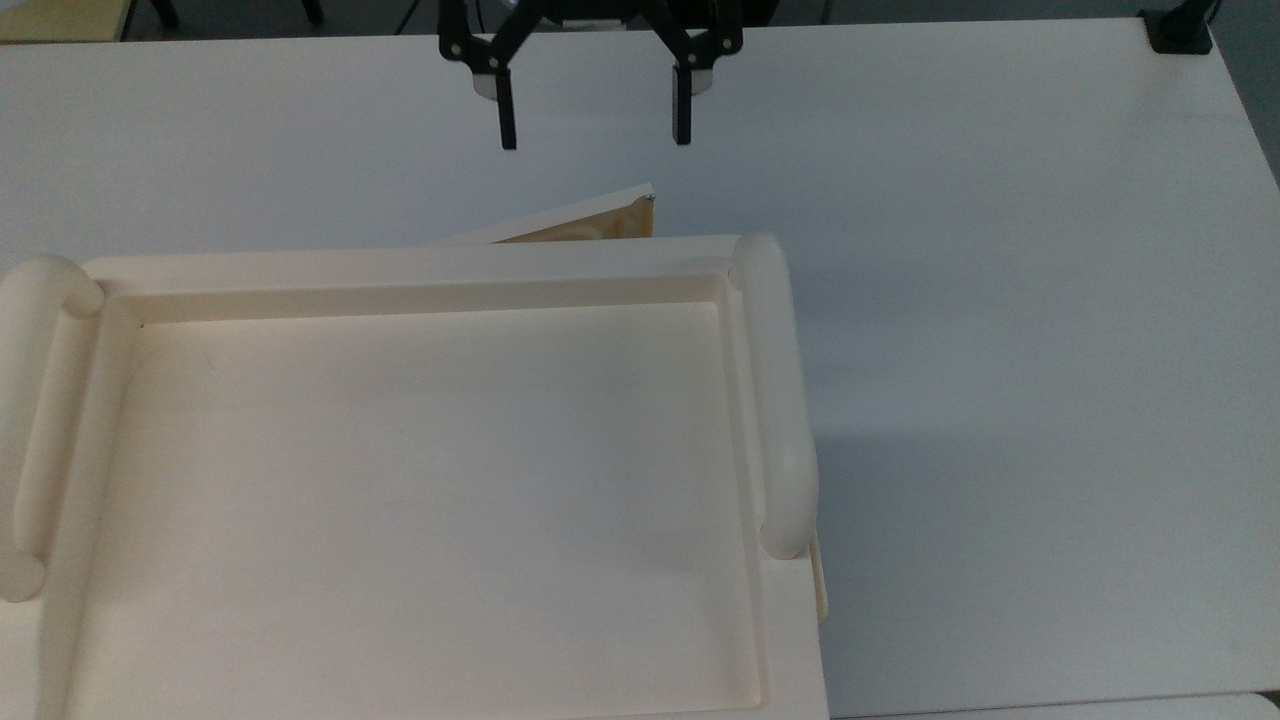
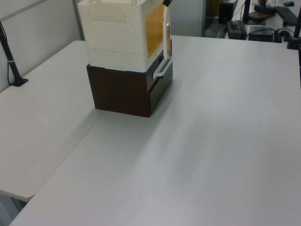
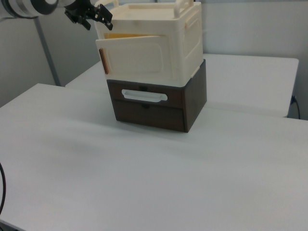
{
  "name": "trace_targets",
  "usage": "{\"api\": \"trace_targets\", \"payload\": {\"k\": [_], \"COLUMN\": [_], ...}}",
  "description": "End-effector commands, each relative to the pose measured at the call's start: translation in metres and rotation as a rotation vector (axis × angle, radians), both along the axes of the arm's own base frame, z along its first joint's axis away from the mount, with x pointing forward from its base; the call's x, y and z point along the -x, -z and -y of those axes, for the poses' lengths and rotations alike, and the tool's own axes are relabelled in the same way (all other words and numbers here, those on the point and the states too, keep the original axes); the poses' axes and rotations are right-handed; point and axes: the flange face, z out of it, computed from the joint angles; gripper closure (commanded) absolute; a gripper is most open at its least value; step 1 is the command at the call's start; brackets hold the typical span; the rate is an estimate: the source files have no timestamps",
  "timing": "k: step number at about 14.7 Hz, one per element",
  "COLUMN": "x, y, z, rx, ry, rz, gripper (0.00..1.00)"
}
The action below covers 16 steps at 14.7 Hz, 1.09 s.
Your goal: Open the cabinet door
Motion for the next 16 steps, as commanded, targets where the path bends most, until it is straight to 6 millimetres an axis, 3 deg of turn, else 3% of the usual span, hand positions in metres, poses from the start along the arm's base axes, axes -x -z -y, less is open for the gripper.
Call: {"api": "trace_targets", "payload": {"k": [1, 8, 9, 14, 16], "x": [-0.020, -0.022, -0.019, -0.001, 0.007], "y": [0.025, 0.051, 0.057, 0.047, 0.048], "z": [-0.027, -0.034, -0.027, 0.008, 0.012], "rx": [-0.015, 0.022, 0.046, 0.076, 0.076], "ry": [-0.048, -0.087, -0.095, -0.064, -0.051], "rz": [0.051, -0.031, -0.093, -0.214, -0.275], "gripper": [0.00, 0.00, 0.00, 0.00, 0.00]}}
